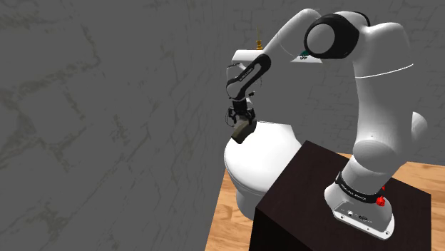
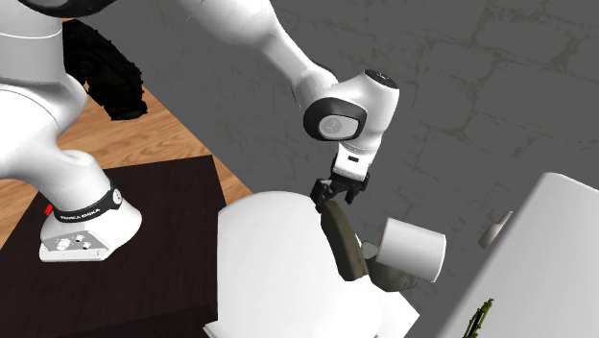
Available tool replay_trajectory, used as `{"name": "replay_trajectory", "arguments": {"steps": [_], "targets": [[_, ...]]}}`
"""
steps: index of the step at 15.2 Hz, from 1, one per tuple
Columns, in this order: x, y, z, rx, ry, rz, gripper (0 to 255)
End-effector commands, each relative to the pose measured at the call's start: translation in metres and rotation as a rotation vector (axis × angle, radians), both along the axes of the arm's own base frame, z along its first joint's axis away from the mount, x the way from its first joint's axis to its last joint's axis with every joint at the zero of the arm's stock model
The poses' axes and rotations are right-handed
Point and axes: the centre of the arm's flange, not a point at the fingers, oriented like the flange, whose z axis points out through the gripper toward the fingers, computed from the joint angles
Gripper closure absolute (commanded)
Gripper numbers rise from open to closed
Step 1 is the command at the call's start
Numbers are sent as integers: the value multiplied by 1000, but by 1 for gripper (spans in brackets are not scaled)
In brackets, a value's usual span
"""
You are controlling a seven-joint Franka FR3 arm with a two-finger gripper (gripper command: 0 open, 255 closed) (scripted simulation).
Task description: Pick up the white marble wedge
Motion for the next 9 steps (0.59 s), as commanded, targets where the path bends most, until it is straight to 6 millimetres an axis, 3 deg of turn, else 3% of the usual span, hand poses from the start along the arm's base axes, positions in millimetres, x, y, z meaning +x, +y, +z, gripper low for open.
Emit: {"name": "replay_trajectory", "arguments": {"steps": [1, 2, 9], "targets": [[12, -19, -21, -8, -2, -72, 0], [17, -28, -31, -11, -3, -107, 0], [17, -29, -64, -12, -3, -111, 0]]}}
